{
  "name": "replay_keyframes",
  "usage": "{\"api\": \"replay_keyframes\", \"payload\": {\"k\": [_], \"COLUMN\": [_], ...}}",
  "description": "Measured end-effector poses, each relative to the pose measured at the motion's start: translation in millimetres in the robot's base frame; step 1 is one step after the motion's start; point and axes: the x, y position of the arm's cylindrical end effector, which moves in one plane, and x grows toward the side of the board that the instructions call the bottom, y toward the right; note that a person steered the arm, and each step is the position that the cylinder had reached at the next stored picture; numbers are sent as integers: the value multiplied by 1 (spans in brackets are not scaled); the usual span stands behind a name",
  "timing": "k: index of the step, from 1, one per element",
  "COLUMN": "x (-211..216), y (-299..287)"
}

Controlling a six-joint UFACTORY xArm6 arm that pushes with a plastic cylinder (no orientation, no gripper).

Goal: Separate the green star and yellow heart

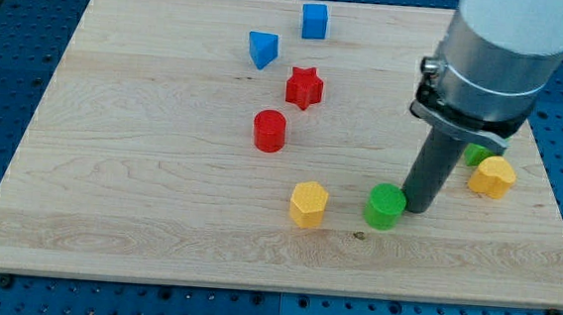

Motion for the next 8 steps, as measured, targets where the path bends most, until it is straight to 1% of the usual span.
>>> {"api": "replay_keyframes", "payload": {"k": [1,2,4,5,6,7,8], "x": [2,-21,-89,-126,-133,-112,-108], "y": [1,16,34,74,143,161,120]}}
